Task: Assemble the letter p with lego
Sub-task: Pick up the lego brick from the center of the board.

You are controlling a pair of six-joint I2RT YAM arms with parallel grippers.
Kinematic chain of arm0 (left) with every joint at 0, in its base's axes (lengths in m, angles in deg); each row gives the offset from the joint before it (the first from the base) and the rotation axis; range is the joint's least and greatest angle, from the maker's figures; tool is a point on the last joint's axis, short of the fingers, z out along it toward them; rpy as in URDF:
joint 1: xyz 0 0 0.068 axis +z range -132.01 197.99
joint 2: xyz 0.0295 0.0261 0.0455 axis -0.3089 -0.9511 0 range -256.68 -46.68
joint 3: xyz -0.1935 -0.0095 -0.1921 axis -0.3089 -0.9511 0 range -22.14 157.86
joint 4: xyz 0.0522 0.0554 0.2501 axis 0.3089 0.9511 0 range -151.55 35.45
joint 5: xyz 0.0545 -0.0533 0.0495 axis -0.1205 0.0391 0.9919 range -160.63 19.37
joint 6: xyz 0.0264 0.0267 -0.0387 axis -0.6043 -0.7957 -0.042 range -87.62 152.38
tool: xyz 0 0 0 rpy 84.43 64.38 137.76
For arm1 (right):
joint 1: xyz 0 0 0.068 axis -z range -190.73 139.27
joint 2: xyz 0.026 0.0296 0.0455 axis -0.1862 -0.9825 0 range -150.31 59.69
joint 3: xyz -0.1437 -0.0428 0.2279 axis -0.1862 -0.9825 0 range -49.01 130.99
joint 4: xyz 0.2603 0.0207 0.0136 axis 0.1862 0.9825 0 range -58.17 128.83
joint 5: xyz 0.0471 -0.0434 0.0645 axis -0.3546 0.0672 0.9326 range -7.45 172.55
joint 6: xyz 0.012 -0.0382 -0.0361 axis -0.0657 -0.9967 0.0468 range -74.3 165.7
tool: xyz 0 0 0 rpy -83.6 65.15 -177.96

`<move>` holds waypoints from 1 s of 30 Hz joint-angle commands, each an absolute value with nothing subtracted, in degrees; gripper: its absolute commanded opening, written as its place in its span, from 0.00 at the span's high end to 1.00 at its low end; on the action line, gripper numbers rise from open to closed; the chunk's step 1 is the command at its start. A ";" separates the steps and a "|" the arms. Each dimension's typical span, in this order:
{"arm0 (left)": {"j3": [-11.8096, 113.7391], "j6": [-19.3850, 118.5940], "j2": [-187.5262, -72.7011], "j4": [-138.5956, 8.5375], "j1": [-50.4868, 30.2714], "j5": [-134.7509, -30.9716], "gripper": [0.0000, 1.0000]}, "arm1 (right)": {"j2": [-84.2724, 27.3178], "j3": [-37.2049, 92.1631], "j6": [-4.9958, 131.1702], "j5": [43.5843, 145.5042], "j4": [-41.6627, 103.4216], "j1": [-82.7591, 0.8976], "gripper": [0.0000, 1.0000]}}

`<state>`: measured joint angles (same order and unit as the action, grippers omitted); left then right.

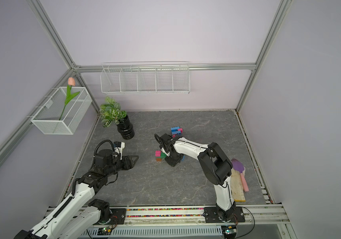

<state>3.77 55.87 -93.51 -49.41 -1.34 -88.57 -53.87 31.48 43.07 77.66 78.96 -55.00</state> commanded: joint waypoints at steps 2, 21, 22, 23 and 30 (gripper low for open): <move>3.57 56.11 -93.58 -49.11 -1.10 -88.38 0.38 | -54.23 31.85 42.46 77.89 79.93 -54.59 0.64; 11.44 53.87 -108.84 -60.00 -9.25 -93.59 1.00 | -36.24 26.61 71.82 73.01 75.53 -55.88 0.78; 12.62 53.50 -110.90 -60.66 -10.31 -94.03 1.00 | -36.70 27.11 73.04 72.99 75.52 -56.13 0.78; 13.53 53.11 -112.82 -61.06 -11.12 -94.30 1.00 | -37.25 27.67 74.03 72.97 75.51 -56.44 0.78; 19.02 52.34 -122.23 -63.30 -14.03 -94.82 1.00 | -43.84 34.52 78.03 71.39 78.94 -58.63 0.79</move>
